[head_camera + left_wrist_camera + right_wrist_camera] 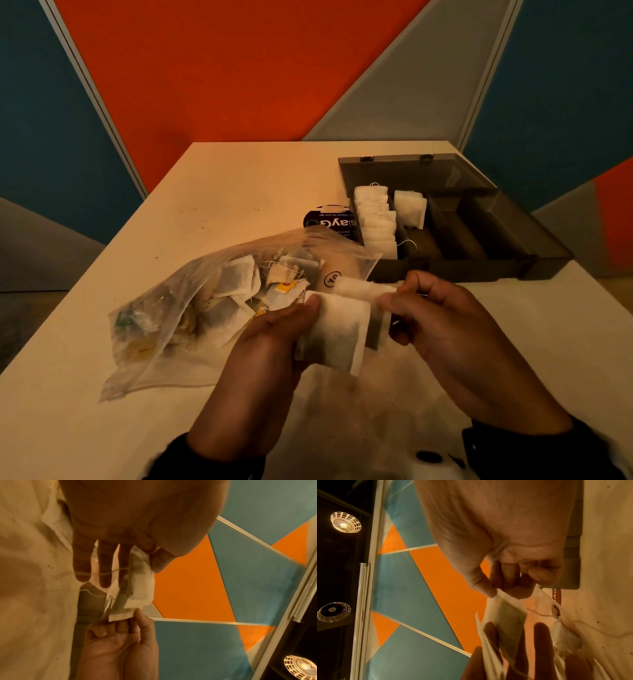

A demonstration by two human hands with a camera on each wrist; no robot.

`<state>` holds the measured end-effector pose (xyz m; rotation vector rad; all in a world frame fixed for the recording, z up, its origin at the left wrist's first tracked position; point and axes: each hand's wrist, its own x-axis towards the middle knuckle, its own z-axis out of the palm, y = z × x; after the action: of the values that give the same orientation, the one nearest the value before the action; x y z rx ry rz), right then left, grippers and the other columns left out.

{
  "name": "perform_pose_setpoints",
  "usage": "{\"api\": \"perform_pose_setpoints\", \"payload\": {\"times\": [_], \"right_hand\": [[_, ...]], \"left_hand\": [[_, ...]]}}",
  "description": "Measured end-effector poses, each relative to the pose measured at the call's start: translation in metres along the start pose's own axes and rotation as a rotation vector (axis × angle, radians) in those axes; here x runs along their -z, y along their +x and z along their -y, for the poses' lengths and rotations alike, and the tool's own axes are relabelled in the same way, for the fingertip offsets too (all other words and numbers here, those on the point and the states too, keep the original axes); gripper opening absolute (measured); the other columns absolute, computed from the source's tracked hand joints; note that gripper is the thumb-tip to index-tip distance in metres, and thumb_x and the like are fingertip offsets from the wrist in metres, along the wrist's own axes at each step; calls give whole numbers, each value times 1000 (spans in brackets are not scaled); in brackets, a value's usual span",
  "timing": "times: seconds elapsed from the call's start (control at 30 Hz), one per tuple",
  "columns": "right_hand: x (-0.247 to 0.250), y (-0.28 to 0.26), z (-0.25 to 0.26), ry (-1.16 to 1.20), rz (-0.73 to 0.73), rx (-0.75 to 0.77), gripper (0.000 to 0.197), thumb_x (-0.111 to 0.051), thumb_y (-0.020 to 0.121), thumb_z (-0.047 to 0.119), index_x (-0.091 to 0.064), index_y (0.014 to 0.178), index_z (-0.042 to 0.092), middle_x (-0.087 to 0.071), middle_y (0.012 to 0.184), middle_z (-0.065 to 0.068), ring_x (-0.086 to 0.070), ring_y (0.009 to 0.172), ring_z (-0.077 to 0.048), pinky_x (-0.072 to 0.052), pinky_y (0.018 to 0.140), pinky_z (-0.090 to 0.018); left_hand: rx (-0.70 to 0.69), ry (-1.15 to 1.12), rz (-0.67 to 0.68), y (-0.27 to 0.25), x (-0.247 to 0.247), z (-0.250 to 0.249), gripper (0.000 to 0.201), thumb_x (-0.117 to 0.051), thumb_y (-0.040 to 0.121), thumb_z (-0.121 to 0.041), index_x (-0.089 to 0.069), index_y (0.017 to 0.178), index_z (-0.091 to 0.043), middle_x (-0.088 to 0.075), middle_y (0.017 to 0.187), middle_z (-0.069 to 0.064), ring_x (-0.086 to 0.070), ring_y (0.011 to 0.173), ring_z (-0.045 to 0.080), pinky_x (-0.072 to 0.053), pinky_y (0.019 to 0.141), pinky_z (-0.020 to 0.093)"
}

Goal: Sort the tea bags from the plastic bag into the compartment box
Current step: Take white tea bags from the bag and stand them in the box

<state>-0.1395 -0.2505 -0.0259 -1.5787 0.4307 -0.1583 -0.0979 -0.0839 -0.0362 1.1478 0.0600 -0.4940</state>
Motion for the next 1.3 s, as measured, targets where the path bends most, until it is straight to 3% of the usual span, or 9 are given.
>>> {"api": "perform_pose_setpoints", "payload": {"times": [0.2, 0.33, 0.47, 0.63, 0.77, 0.93, 1.07, 1.17, 1.3], "right_hand": [[2, -1, 2, 103, 32, -16, 15, -74, 70, 11, -68, 65, 24, -72, 80, -3, -66, 95, -35, -53, 87, -51], [10, -1, 6, 172, 56, -18, 26, -70, 62, 16, -67, 88, 13, -63, 68, -7, -57, 66, -21, -46, 68, -41], [15, 1, 8, 80, -25, 14, 15, -66, 82, 6, -68, 95, 14, -64, 67, -2, -55, 67, -19, -42, 63, -35], [5, -3, 11, -245, 198, 14, 16, -64, 84, 34, -72, 97, 36, -70, 82, 16, -63, 78, -3, -47, 69, -25], [7, 0, 7, -305, 82, 44, 10, -66, 87, 30, -74, 83, 27, -71, 75, 8, -64, 74, -8, -44, 68, -26], [20, -10, 16, -294, 110, 28, 5, -71, 80, 31, -73, 78, 27, -72, 75, 5, -63, 70, -10, -47, 65, -26], [8, -13, 24, -283, 382, 9, 22, -72, 65, 37, -72, 76, 18, -73, 78, -2, -62, 63, -9, -49, 58, -15], [-1, -3, 23, -338, 365, 22, 16, -77, 71, 29, -70, 79, 17, -74, 76, 0, -61, 62, -10, -48, 58, -18], [-3, 7, 21, -367, 289, 16, 11, -76, 78, 23, -70, 81, 15, -74, 75, 0, -59, 61, -9, -51, 61, -21]], "left_hand": [[-42, 101, -6, -1, 1, -2, 27, -63, 67, -32, -81, 79, -16, -77, 91, 10, -73, 85, 21, -52, 85, 38], [-62, 212, -59, -2, 2, -5, 21, -62, 80, -33, -79, 69, -33, -78, 83, -3, -72, 86, 17, -49, 97, 43], [-44, 226, -93, -1, 3, -6, 30, -61, 87, -29, -78, 64, -34, -77, 77, -5, -72, 83, 16, -51, 89, 39], [-33, 225, -85, 0, 0, -5, 30, -64, 83, -29, -76, 57, -39, -77, 76, -6, -71, 82, 15, -51, 86, 36], [-62, 223, -105, -1, -3, -7, 37, -60, 86, -26, -75, 52, -34, -75, 67, -5, -71, 62, 7, -52, 68, 31], [-132, 261, -211, 7, 4, -1, 27, -57, 93, -35, -78, 90, -19, -77, 92, 2, -72, 88, 23, -58, 80, 45], [-73, 276, -97, 4, -3, 2, 35, -52, 95, -34, -80, 79, -18, -77, 78, 3, -73, 75, 21, -59, 66, 37], [-43, 277, -27, -1, -10, 1, 45, -50, 95, -23, -78, 61, -30, -75, 70, 0, -72, 63, 14, -62, 60, 37], [-39, 228, 24, -3, -12, -2, 39, -52, 92, -32, -79, 64, -28, -76, 75, 4, -73, 68, 22, -60, 67, 48]]}}
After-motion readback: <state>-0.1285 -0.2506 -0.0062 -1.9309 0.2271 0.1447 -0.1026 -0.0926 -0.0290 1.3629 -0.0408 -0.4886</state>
